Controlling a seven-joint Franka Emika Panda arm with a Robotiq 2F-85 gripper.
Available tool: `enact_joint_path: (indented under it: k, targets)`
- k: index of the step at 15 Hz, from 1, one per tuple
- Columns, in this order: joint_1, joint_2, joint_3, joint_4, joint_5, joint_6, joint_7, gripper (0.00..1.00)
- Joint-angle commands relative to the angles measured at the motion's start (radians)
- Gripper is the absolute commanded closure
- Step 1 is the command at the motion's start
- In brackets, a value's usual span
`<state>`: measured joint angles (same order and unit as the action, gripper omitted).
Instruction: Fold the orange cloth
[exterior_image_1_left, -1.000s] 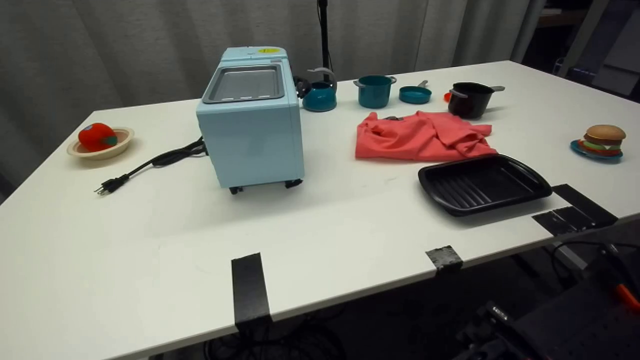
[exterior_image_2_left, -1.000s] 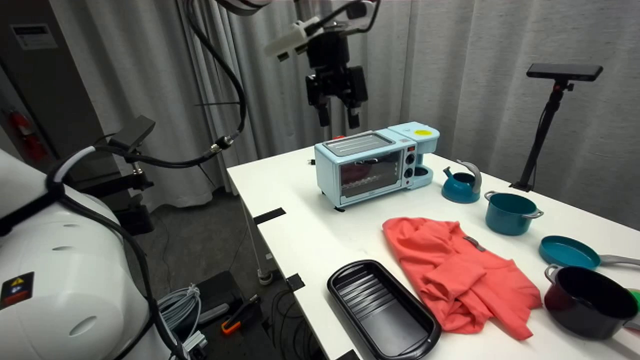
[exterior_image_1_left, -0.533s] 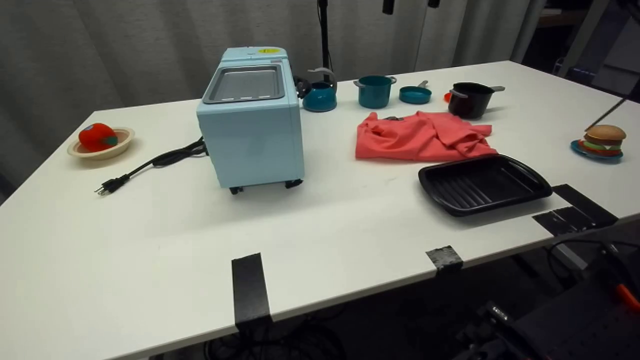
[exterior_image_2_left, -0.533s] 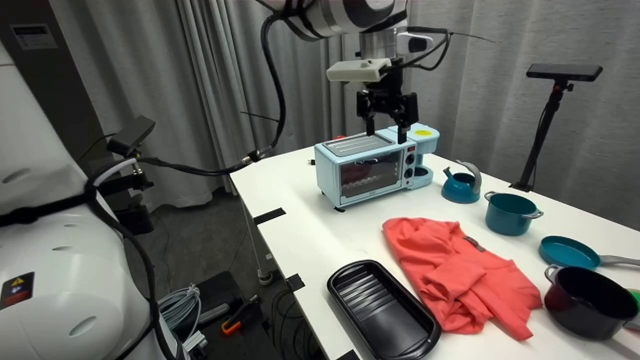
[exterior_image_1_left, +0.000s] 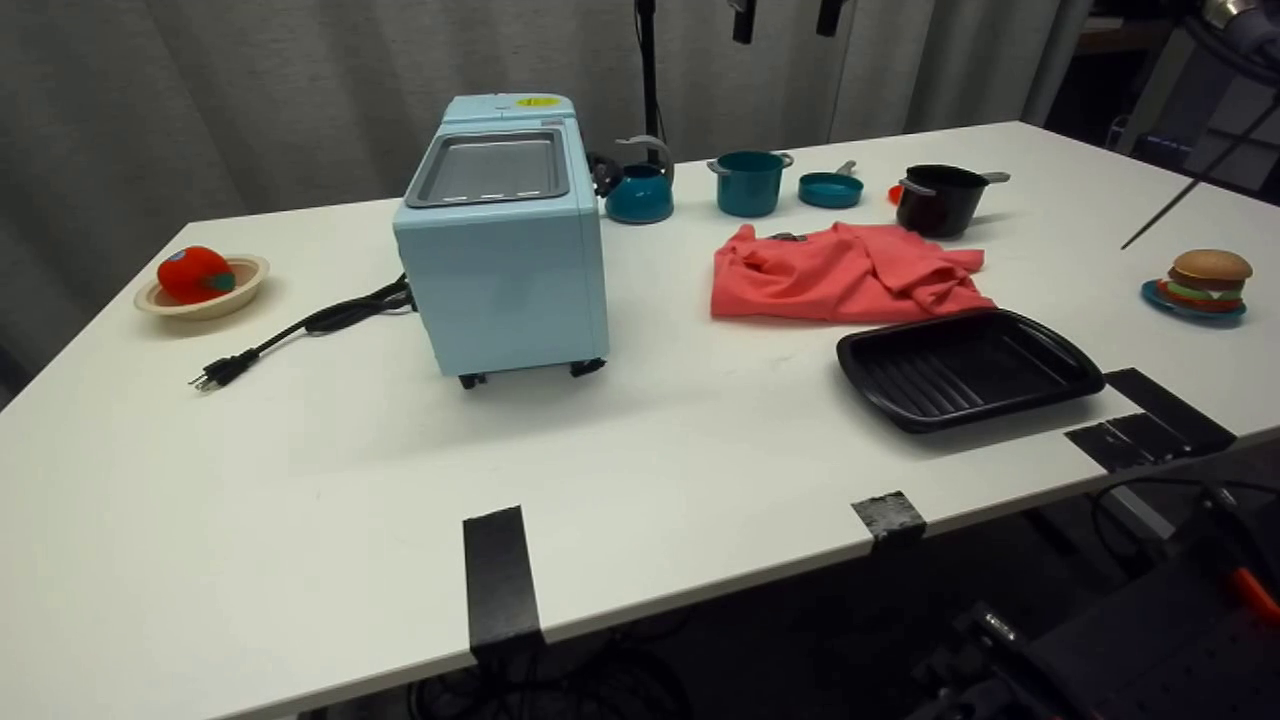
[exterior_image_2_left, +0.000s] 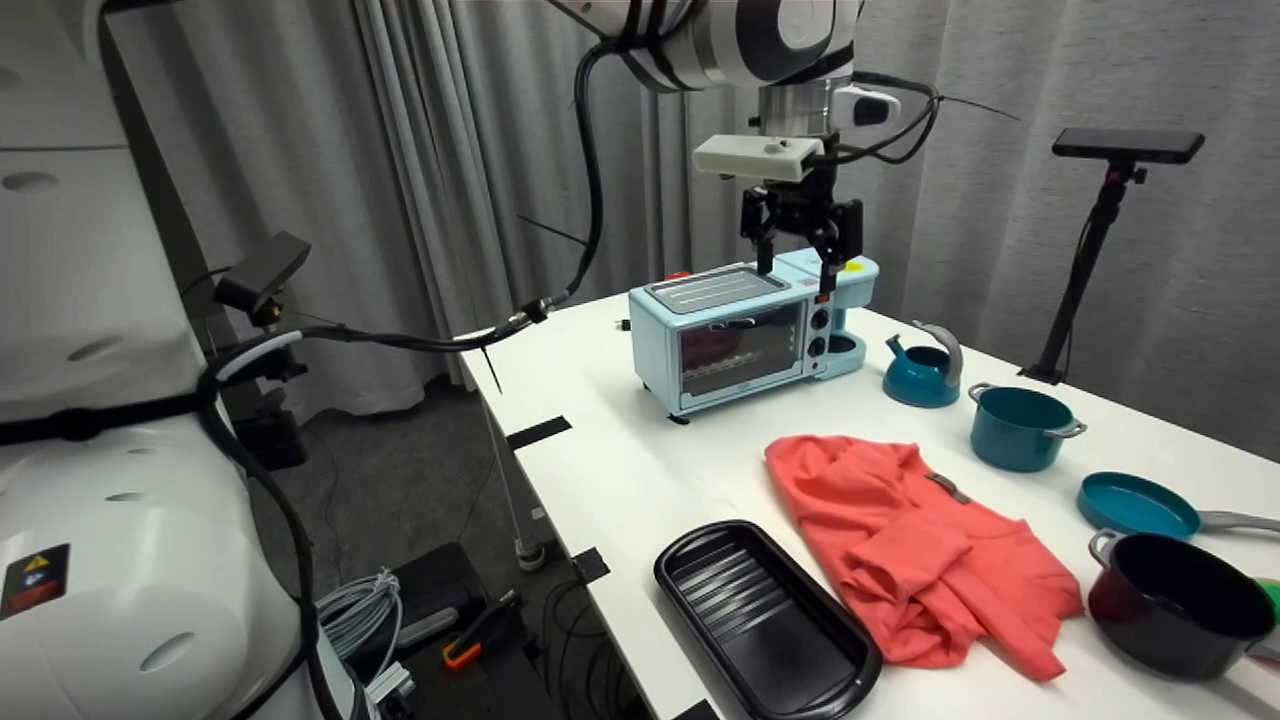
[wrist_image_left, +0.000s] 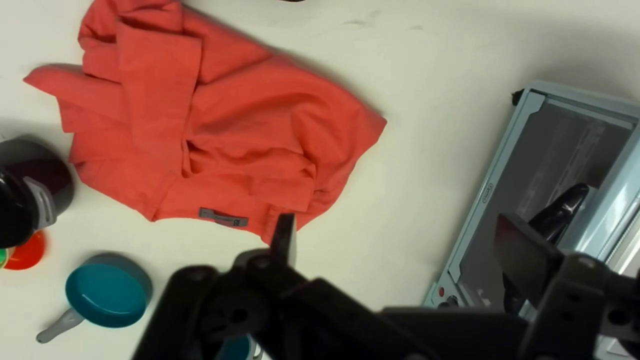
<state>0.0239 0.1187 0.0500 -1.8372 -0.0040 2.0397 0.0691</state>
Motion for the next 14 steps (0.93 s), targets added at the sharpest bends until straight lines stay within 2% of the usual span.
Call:
enact_joint_path:
  k: [1, 8, 14]
  targets:
    - [0.006, -0.001, -0.007, 0.002, 0.001, -0.002, -0.001, 0.00]
    - [0.043, 0.184, 0.007, 0.048, 0.004, 0.059, 0.096, 0.00]
    - [0.070, 0.342, -0.021, 0.092, -0.019, 0.093, 0.200, 0.00]
